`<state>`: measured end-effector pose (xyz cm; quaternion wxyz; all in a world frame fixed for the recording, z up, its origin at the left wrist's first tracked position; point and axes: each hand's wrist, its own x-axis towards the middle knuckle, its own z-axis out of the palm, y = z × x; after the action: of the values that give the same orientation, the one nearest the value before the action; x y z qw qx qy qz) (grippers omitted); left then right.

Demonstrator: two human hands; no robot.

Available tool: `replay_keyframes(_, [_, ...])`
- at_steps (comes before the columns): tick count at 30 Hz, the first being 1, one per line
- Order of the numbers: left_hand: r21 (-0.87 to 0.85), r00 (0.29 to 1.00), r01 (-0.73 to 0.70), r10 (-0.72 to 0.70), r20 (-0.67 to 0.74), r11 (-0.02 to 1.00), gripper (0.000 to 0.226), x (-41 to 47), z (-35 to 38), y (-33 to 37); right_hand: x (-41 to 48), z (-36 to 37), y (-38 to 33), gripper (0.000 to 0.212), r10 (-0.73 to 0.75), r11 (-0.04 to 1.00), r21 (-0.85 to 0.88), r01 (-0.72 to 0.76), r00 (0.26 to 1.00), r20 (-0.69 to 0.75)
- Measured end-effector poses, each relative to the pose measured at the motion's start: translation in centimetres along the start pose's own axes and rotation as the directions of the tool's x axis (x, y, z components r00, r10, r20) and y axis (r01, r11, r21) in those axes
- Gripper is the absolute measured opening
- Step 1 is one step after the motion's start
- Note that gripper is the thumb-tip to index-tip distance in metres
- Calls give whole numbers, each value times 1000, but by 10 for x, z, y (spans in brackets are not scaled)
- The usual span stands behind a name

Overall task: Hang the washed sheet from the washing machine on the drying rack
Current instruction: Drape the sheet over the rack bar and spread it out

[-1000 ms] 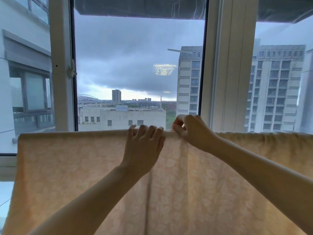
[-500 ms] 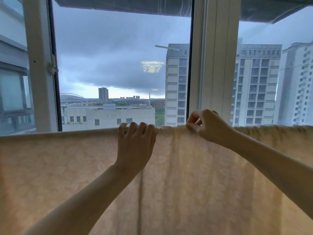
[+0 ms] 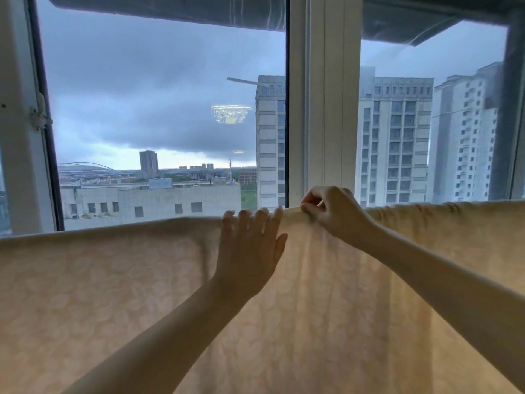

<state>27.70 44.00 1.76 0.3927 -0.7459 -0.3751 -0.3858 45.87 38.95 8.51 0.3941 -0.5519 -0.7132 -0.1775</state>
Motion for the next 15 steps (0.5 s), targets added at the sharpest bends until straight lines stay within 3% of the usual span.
replay_keyframes(10, [-41, 990, 135, -136, -20, 990, 45, 9, -2, 13, -20, -35, 51, 11, -40, 999, 27, 37, 996, 85])
replay_keyframes(15, [-29, 978, 210, -210, -1, 977, 50, 15, -5, 19, -16, -41, 68, 9, -128, 990, 74, 120, 986, 104])
